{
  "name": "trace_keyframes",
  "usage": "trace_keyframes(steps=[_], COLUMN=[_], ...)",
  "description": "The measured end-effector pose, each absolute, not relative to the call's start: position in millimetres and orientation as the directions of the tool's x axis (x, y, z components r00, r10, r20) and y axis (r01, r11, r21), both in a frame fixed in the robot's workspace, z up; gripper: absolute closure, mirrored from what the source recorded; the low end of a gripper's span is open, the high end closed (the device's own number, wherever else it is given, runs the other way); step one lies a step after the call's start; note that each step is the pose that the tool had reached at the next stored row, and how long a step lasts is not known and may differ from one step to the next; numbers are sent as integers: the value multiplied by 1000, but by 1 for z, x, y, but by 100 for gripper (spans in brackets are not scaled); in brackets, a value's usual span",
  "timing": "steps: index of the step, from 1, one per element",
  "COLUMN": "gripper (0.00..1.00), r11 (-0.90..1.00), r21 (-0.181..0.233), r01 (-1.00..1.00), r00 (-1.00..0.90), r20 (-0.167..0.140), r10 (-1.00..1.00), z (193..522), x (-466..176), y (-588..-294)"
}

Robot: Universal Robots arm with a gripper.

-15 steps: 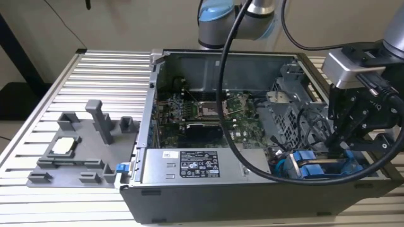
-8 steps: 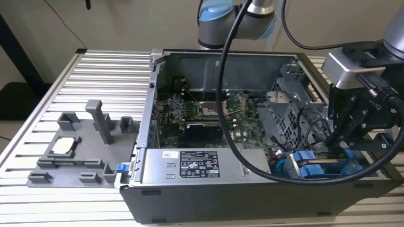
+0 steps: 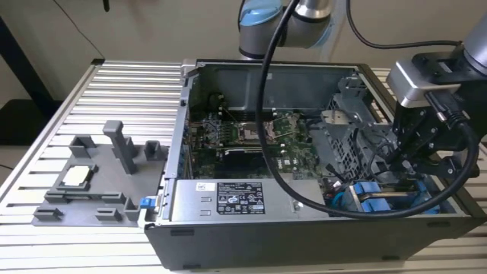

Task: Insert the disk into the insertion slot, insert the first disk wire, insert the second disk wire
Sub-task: 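Insert the second disk wire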

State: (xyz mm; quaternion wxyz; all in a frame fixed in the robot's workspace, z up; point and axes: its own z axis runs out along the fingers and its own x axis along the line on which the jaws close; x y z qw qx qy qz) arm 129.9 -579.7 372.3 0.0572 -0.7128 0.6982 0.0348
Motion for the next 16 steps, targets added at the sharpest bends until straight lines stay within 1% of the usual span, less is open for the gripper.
trace_keyframes(steps=[1,7,13,16], gripper=[84,84,84,84], r11=[-15,7,8,9], r21=[-33,-27,3,6], r01=[-999,-1000,-1000,-1000], r00=[19,-3,-9,-10], r20=[-133,-134,-134,-134], r10=[-991,-991,-991,-991], z=[372,371,367,363], x=[130,130,136,137], y=[-580,-585,-586,-587])
